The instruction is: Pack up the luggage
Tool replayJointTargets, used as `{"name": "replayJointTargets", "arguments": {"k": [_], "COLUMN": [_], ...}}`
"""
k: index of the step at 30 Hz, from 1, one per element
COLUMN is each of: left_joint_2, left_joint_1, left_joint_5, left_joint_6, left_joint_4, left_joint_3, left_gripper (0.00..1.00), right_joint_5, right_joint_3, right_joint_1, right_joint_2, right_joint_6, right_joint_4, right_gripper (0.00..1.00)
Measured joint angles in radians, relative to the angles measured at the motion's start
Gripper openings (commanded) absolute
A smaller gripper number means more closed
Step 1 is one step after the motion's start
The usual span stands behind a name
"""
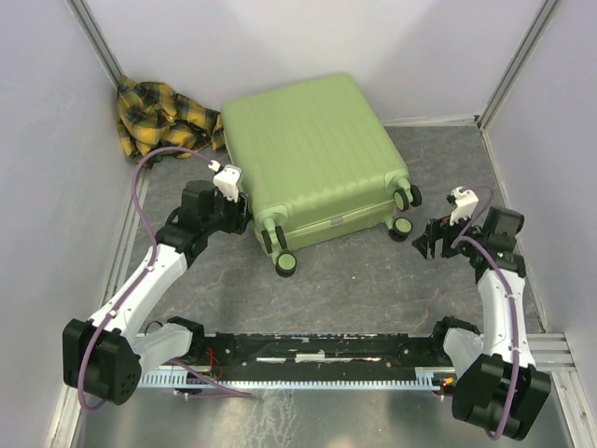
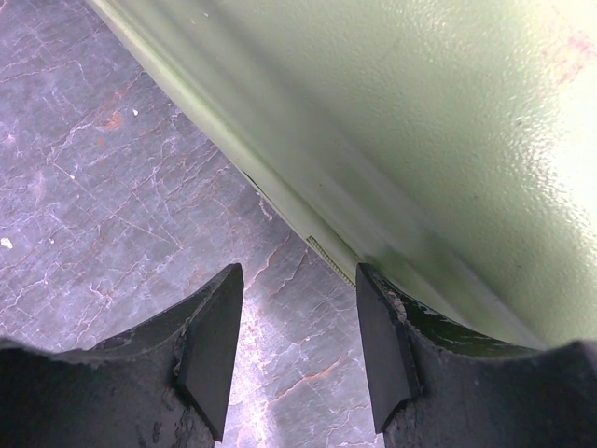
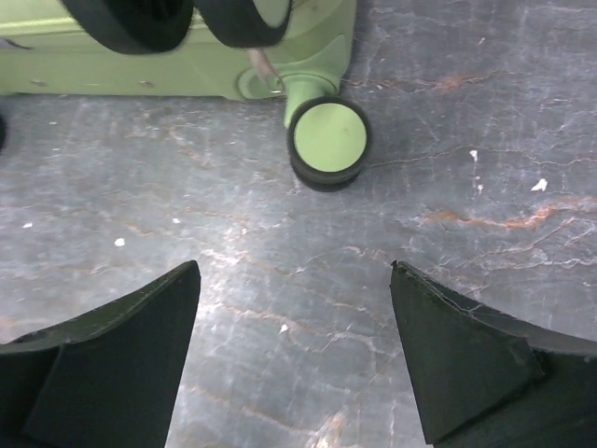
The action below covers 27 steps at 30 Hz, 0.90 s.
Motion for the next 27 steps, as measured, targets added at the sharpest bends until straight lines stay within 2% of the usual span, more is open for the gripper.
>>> {"name": "replayJointTargets", "arguments": {"k": [1,3,6,11,14,19,23,27], "left_joint_2": [0.002,0.004,0.005,0.005,0.005,0.008,0.015,0.019], "left_joint_1": [0.000,0.000,0.000,0.000,0.000,0.000,0.000,0.000], "left_joint_5": [0.000,-0.001,-0.001,-0.003,-0.005,-0.008,-0.010,-0.011], "left_joint_6": [0.000,0.000,0.000,0.000,0.000,0.000,0.000,0.001], "left_joint_4": [0.002,0.003,0.004,0.004,0.004,0.006,0.011,0.013], "left_joint_3": [0.000,0.000,0.000,0.000,0.000,0.000,0.000,0.000], "left_gripper": [0.59,0.59,0.59,0.59,0.60,0.60,0.60,0.60], "right_joint_5": [0.011,0.037,0.095,0.064,0.059,0.142,0.205,0.289], "right_joint_3": [-0.048,-0.110,-0.131,-0.092,-0.163,-0.366,-0.418,-0.430], "right_joint_1": [0.006,0.016,0.024,0.024,0.045,0.185,0.300,0.364], "right_joint_2": [-0.021,-0.029,0.029,0.113,0.092,0.023,0.086,0.196], "right_joint_6": [0.024,0.077,0.172,0.187,0.206,0.213,0.206,0.185], "right_joint_4": [0.060,0.169,0.285,0.364,0.513,0.810,1.013,1.202], "right_gripper": [1.00,0.99,0.99,0.98,0.94,0.85,0.82,0.79]}}
